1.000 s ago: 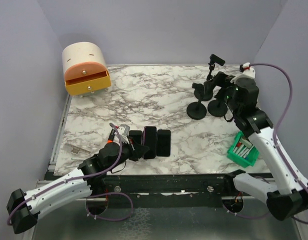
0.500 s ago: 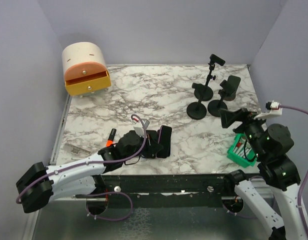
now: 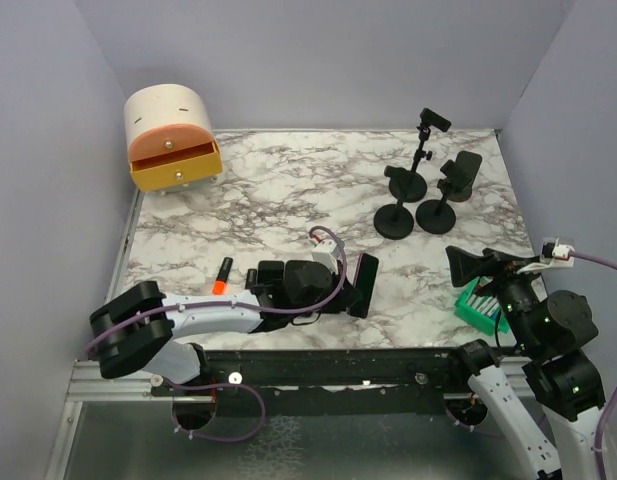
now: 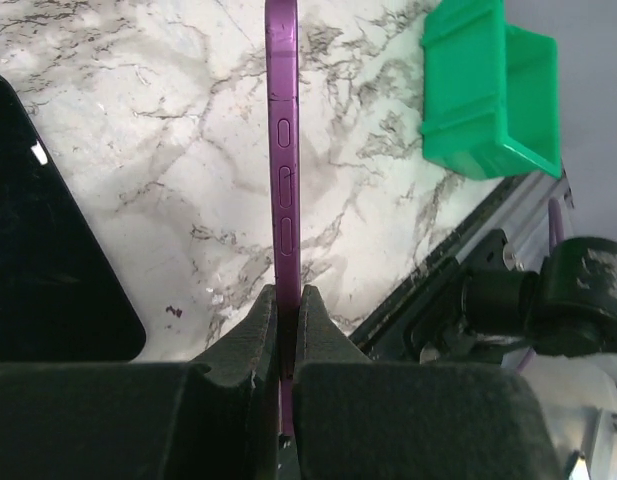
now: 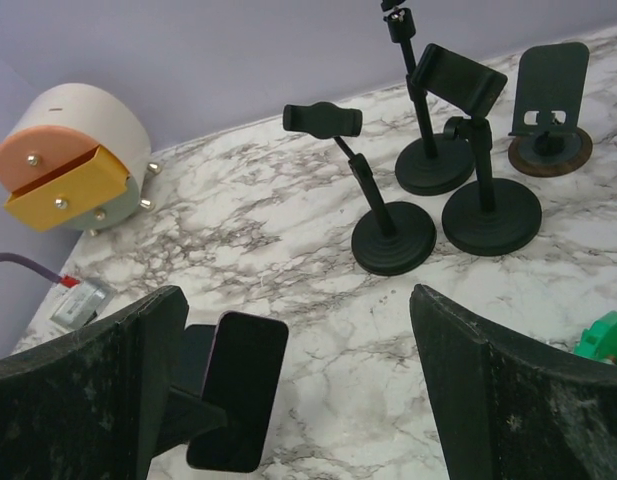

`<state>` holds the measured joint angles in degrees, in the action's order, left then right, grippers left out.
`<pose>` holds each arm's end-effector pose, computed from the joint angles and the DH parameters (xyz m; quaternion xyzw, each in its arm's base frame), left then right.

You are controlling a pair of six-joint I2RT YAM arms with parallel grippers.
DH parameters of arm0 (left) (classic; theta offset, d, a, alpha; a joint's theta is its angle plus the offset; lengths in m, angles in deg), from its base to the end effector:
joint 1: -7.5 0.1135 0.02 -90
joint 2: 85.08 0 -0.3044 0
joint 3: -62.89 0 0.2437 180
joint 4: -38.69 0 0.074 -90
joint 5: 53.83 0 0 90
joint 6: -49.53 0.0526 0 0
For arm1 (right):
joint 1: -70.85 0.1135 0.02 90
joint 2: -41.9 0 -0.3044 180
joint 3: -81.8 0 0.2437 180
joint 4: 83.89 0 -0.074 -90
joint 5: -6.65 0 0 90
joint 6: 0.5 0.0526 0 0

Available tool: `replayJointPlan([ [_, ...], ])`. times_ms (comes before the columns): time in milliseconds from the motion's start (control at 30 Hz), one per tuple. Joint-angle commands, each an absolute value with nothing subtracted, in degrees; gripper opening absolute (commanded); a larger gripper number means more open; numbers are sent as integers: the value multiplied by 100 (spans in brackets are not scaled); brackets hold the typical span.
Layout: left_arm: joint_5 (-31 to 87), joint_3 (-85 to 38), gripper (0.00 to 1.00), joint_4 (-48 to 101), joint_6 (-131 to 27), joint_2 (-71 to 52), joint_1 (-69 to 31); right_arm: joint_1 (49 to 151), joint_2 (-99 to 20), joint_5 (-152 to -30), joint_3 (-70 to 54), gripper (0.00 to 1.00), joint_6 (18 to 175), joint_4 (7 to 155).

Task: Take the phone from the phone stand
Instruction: Place the phone at the center of the board.

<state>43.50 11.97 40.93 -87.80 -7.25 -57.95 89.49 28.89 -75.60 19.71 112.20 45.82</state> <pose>0.1257 -0.2590 0.2481 0.0982 0.8351 -0.4188 0.3430 0.0109 -0.0038 0.3635 0.0725 0.7108 0.2012 0.6701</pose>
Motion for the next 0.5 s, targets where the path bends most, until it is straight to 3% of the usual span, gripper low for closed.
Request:
replayJointPlan([
  [0,4984,667,0,4545,-9409,-184,-5940,8922,2928,-7724,1992,97,11225,4375],
  [467,5819,254,0,4545,-10782,653,-6070,8922,3046,-7557,1943,96,11337,4291],
])
